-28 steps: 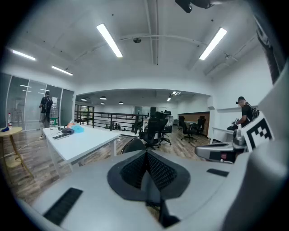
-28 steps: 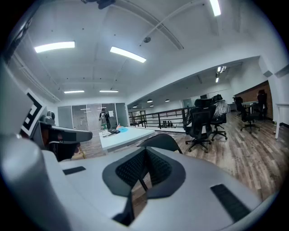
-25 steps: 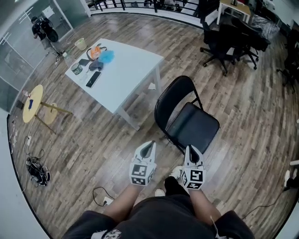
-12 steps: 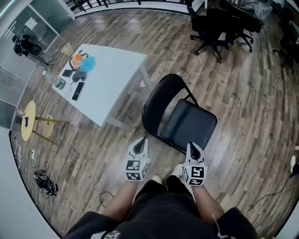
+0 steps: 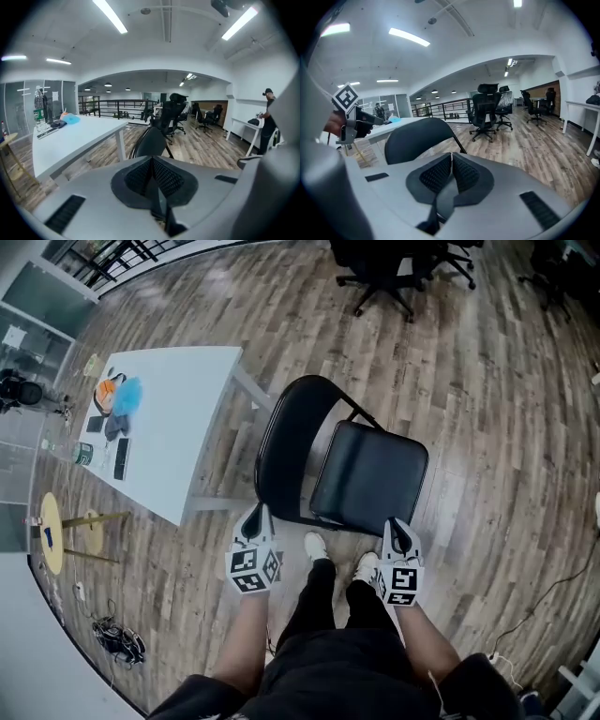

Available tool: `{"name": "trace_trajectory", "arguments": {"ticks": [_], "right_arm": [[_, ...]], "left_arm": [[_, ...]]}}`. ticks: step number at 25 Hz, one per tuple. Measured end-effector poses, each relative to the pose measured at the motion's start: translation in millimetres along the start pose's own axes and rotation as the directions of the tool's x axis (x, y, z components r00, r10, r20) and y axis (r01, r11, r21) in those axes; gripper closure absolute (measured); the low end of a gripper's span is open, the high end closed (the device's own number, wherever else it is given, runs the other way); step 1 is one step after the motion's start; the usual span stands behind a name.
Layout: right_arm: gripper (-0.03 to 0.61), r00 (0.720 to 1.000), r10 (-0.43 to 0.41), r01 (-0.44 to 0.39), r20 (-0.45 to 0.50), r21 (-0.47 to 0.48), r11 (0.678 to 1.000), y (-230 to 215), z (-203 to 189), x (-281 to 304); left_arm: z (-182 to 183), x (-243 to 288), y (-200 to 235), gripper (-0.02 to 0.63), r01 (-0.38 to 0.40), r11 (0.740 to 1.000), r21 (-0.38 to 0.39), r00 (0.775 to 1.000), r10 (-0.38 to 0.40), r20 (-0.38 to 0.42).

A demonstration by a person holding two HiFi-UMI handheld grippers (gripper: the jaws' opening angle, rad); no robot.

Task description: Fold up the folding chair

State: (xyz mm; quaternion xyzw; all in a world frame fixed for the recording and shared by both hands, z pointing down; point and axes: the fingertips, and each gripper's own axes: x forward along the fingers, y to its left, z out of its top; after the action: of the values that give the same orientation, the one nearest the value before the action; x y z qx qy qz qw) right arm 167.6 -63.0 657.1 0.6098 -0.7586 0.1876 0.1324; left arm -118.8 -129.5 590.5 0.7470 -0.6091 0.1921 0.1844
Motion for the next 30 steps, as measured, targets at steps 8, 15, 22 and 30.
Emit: {"name": "trace_trajectory", "arguments": {"ticks": [8, 15, 22, 30], "right_arm": [[0.387, 0.992, -0.047, 0.078, -0.119, 0.272, 0.959, -57.1, -94.8, 56.3], [0.306, 0.941, -0.069, 0.221, -0.33, 0.449, 0.866, -113.9, -238.4, 90.7], [0.245, 0.93, 0.058, 0.203, -0.362, 0.64, 0.741, -142.0, -346.5, 122.1], [0.207, 0.911, 0.28, 0.059, -0.303, 0.767, 0.639, -144.4, -393.5, 148.3]], "left_arm": [[-20.6, 76.8, 28.6, 0.359, 0.038, 0.996, 0.087, 0.993, -0.027, -0.116], [-31.7, 135.1, 22.0, 0.288, 0.137, 0.985, 0.105, 0.981, -0.12, -0.153], [-51.6, 171.9, 14.9, 0.284, 0.21, 0.968, 0.137, 0.96, -0.177, -0.218], [-70.3, 179.6, 8.5, 0.319, 0.262, 0.96, 0.102, 0.934, -0.226, -0.277]]}}
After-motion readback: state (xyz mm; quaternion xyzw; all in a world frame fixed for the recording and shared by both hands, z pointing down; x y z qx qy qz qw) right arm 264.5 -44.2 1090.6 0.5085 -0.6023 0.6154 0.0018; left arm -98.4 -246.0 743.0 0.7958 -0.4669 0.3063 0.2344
